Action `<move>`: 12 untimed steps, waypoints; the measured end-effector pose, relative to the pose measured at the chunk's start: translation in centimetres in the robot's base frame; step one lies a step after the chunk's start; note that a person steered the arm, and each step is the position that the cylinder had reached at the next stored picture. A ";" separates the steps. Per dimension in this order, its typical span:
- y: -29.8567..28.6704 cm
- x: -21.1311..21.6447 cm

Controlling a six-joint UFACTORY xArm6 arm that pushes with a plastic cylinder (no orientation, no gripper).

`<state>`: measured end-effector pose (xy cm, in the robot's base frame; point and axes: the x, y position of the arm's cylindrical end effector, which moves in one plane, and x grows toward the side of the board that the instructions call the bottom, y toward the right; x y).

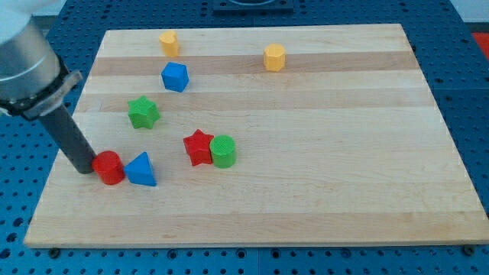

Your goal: Push the red circle to the center left of the board

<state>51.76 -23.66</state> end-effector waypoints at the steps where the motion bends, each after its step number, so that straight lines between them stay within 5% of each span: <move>1: 3.3 1.3; 4: 9.9 3.5; 9: 28.6 2.7; 12: 27.0 4.6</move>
<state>56.32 3.38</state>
